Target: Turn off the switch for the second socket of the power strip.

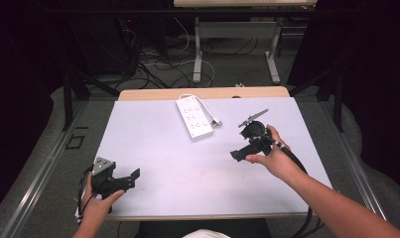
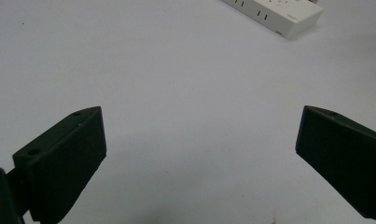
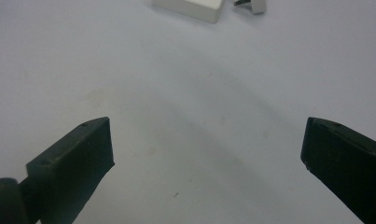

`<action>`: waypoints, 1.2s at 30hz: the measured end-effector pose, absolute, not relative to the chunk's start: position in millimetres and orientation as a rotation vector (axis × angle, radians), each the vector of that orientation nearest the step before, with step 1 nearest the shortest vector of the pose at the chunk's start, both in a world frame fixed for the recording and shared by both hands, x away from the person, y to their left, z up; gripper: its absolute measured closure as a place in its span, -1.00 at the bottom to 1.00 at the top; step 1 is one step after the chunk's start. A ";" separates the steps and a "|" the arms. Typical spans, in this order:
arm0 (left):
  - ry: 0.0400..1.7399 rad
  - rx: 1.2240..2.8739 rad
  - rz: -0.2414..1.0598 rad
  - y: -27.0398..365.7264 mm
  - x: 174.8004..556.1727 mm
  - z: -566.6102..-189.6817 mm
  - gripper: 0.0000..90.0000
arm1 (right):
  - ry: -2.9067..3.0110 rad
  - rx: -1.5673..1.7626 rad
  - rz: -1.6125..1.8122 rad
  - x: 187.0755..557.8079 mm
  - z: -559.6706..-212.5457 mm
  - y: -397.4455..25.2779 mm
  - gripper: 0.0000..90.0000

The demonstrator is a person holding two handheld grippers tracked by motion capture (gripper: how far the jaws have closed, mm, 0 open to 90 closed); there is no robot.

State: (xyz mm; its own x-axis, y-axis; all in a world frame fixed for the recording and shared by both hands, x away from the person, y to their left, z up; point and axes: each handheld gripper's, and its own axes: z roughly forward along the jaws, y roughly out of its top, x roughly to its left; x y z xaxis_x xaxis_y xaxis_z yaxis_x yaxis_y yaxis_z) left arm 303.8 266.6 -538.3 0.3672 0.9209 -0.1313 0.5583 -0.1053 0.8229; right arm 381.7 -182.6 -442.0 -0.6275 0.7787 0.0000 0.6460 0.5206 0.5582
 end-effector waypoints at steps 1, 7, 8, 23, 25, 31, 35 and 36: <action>1.303 1.782 0.540 266.4 304.0 -538.4 -0.96 | 2.511 1.204 0.772 380.7 -442.3 -184.8 -0.96; 1.301 1.785 0.539 266.4 304.3 -538.5 -0.96 | 2.476 1.261 0.809 374.7 -446.3 -195.9 -0.89; 1.301 1.785 0.539 266.4 304.3 -538.5 -0.96 | 2.484 1.263 0.800 373.4 -446.5 -198.2 -0.88; 1.302 1.784 0.539 265.8 304.3 -538.6 -0.96 | 2.401 1.373 0.847 349.0 -470.9 -237.1 -0.87; 1.303 1.784 0.539 265.9 304.3 -538.7 -0.96 | 2.384 1.392 0.857 346.2 -475.3 -244.4 -0.86; 1.304 1.785 0.538 266.2 304.4 -538.8 -0.96 | 2.324 1.438 0.864 338.2 -489.8 -263.0 -0.86; 1.306 1.783 0.536 266.1 304.5 -538.8 -0.96 | 2.288 1.479 0.867 333.5 -498.9 -271.5 -0.86; 1.305 1.783 0.537 266.2 304.6 -538.8 -0.96 | 2.273 1.497 0.869 332.5 -501.0 -273.1 -0.86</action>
State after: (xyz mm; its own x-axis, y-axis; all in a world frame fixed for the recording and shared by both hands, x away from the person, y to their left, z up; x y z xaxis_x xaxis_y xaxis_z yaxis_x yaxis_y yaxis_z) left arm 304.6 266.2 -538.8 0.3655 0.9212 -0.1331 0.5609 -0.1039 0.8213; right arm 332.5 -273.1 -501.0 -0.4219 0.9022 0.0893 0.7316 0.2805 0.6213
